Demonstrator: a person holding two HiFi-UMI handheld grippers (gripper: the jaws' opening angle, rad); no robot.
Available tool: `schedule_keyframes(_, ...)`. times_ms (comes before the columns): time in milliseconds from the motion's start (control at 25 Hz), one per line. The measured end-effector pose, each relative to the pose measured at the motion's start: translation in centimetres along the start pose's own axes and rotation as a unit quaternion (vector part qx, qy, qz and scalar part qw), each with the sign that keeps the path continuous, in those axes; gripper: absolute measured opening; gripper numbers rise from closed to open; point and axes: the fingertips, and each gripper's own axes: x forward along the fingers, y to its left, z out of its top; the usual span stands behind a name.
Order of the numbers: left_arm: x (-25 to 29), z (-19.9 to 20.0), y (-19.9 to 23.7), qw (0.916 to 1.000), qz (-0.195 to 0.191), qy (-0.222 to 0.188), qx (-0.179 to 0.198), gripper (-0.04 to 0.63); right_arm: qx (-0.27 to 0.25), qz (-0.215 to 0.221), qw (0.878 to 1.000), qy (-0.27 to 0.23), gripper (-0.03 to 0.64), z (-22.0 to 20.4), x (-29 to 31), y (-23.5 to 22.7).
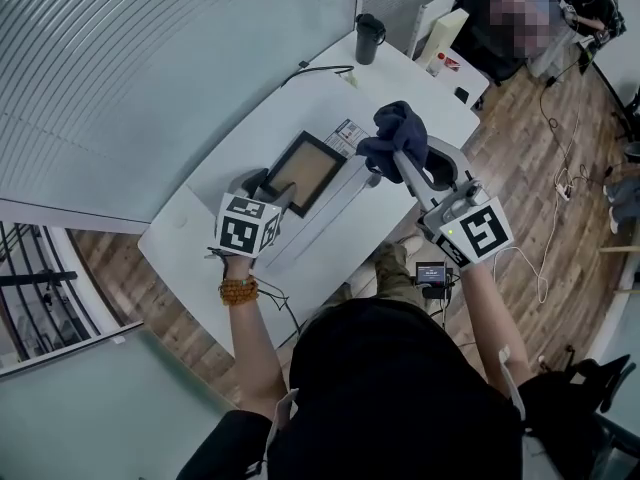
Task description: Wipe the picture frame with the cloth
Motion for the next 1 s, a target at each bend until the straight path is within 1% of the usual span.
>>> schedule_keyframes(160,-1.2,-0.3,1.5,0.9995,0.002,-0.028,0.011,0.255,0.056,0.050,0.997,-0.023,0.043,1.9,5.5,0.7)
schedule_keyframes(240,-1.4,-0.7,1.5,0.9994,0.001,-0.032,0.013,0.255,0.065,0.075,0.995,-0.019,0.043,2.0,8.0,1.3)
schedule_keyframes(320,-1.3,-0.9,1.1,0.9992,0.000,-0.038,0.013,0.255,0.060,0.100,0.993,-0.002,0.043,0.9,9.9,1.9)
schedule_keyframes(400,-1.3,-0.9,0.9,0.9989,0.002,-0.045,0.012,0.255,0.056,0.122,0.991,0.031,0.043,-1.1,11.8,2.5)
schedule_keyframes(520,-1.4,-0.8,1.2,0.9987,0.006,-0.049,0.013,0.256,0.045,0.144,0.984,0.096,0.043,-4.9,14.6,3.3)
schedule_keyframes(640,-1.5,-0.9,1.4,0.9983,0.010,-0.054,0.019,0.256,0.012,0.157,0.975,0.155,0.043,-8.7,16.4,4.2)
schedule_keyframes(720,-1.6,-0.9,1.4,0.9979,0.013,-0.058,0.025,0.256,-0.014,0.163,0.968,0.190,0.043,-10.9,17.3,4.7)
schedule_keyframes(840,-1.8,-0.8,1.3,0.9973,0.017,-0.065,0.031,0.256,-0.039,0.170,0.956,0.238,0.043,-13.6,18.1,5.0)
schedule_keyframes(1000,-1.8,-0.8,1.3,0.9970,0.018,-0.067,0.035,0.255,-0.086,0.183,0.936,0.289,0.043,-16.4,18.3,5.8)
